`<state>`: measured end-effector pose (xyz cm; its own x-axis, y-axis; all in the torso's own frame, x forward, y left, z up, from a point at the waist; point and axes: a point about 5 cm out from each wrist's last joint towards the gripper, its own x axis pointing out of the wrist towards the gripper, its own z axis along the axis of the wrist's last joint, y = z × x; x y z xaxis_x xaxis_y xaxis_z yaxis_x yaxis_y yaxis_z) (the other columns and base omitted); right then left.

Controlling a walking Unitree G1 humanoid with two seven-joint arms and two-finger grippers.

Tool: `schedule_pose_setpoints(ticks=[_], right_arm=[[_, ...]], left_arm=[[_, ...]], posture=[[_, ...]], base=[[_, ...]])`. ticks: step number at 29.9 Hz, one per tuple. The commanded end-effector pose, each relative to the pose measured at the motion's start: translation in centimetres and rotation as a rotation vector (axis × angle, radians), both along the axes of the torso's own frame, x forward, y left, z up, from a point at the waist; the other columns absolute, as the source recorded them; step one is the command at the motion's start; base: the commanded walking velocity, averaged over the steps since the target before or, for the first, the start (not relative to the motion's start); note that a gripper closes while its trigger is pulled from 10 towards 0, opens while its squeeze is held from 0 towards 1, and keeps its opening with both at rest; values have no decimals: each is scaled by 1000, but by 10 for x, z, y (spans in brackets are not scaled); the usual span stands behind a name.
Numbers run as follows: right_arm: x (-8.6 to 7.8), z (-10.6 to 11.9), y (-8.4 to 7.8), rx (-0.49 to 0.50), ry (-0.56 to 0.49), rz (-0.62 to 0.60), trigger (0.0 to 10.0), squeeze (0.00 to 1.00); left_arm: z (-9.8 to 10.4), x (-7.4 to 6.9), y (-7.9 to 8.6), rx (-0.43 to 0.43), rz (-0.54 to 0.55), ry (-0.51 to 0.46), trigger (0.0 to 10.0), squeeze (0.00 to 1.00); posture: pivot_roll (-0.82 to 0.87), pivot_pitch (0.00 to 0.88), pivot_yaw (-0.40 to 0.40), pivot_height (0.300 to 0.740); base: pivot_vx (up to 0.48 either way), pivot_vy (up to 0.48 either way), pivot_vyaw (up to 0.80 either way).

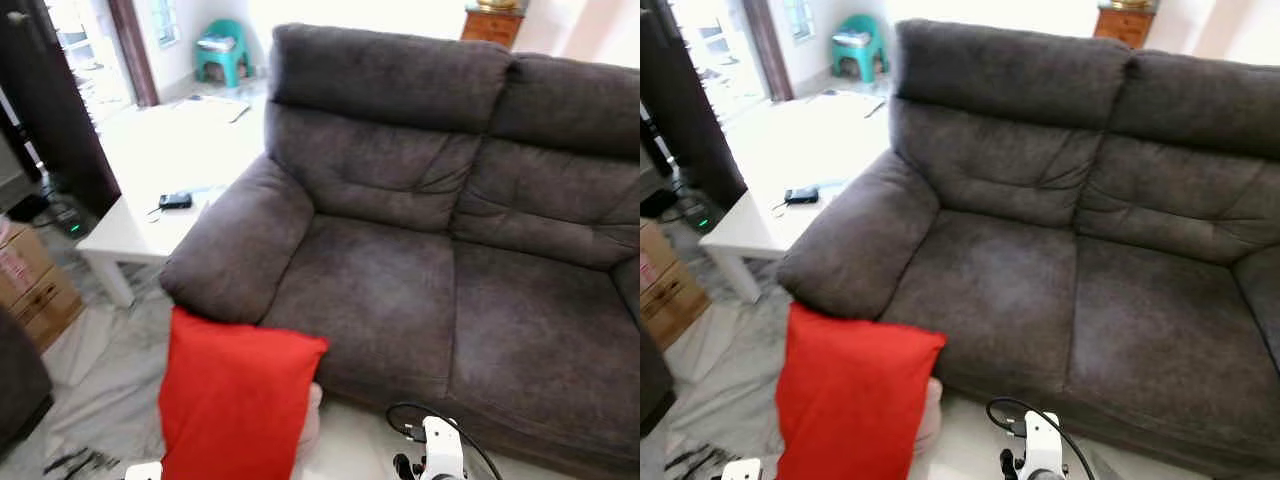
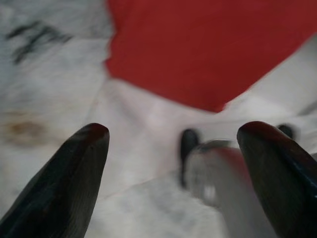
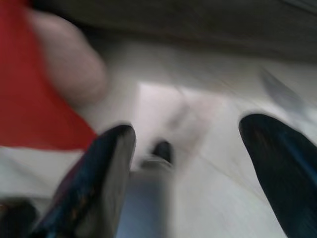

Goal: Move the pillow to the sofa from floor

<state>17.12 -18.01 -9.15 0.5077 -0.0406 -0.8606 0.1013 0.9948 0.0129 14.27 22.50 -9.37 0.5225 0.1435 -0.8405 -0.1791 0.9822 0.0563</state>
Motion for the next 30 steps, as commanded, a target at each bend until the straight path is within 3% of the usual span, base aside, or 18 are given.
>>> schedule_pose_setpoints(ticks=[1, 30], right_arm=[[8, 3, 6, 7, -23, 18, 10000, 0], [8, 3, 6, 7, -23, 52, 10000, 0]], left_arm=[[0, -7, 10, 23, 6, 22, 10000, 0], [0, -7, 10, 22, 8, 16, 10000, 0]], posture=[[-1, 0, -27, 740], [1, 0, -29, 740]], base=[[0, 0, 0], [0, 0, 772]])
